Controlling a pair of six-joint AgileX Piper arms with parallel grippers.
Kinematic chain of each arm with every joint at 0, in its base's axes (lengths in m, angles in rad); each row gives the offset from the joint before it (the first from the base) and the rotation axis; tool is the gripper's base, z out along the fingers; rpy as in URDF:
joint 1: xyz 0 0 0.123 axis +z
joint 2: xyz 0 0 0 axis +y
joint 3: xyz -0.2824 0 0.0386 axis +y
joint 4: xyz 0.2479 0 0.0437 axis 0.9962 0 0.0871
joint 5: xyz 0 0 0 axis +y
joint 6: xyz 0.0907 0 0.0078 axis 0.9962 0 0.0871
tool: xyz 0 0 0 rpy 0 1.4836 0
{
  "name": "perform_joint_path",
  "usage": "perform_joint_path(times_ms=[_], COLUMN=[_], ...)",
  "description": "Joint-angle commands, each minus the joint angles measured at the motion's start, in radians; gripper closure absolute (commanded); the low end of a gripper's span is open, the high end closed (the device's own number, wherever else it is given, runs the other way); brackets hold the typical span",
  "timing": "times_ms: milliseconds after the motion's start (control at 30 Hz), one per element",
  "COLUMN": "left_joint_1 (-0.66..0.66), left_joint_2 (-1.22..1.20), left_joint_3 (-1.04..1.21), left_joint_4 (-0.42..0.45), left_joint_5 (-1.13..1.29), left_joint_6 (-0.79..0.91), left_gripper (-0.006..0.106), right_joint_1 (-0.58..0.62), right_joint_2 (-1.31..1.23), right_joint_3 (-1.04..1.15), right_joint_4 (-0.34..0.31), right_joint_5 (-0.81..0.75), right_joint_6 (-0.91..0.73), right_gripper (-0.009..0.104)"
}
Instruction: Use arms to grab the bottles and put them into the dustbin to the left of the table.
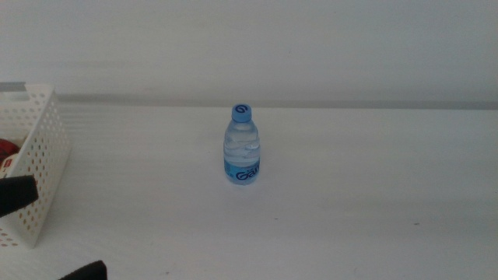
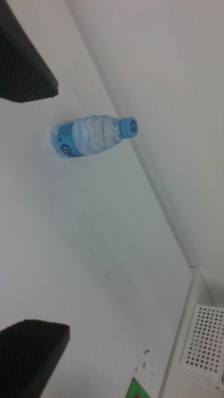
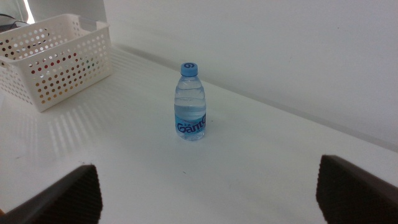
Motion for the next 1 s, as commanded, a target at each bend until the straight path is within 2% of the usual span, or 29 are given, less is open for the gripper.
perform_joint_path(times_ms=[0,33,167,367,433,567,700,967], left_joint_1=[-0.009,-0.009,-0.009,-0.009,-0.007,-0.007,-0.007,-0.007], left_joint_2=[-0.005,-0.005,-0.001,0.045,0.093,0.246,0.429,0.736], left_joint_3=[0.002,0.002,0.030,0.260,0.328,0.364,0.364,0.362], left_joint_4=[0.003,0.003,0.109,0.212,0.187,-0.021,-0.015,-0.023], left_joint_5=[-0.017,-0.017,-0.131,-0.674,-0.773,-0.807,-0.975,-1.198], left_joint_6=[-0.003,-0.003,-0.014,-0.014,-0.014,-0.041,0.057,0.037], left_gripper=[0.007,0.007,0.007,0.007,0.007,0.007,0.007,0.007], right_joint_1=[-0.002,-0.002,-0.002,-0.002,-0.002,-0.002,-0.002,-0.002], right_joint_2=[-0.004,-0.004,-0.004,-0.004,-0.004,-0.004,-0.004,-0.004], right_joint_3=[0.007,0.007,0.007,0.007,0.007,0.007,0.007,0.007], right_joint_4=[-0.004,-0.004,-0.004,-0.004,-0.004,-0.004,-0.004,-0.004], right_joint_5=[0.004,0.004,0.004,0.004,0.004,0.004,0.004,0.004], right_joint_6=[0.000,0.000,0.000,0.000,0.000,0.000,0.000,0.000], right_gripper=[0.003,0.003,0.003,0.003,0.003,0.003,0.003,0.003])
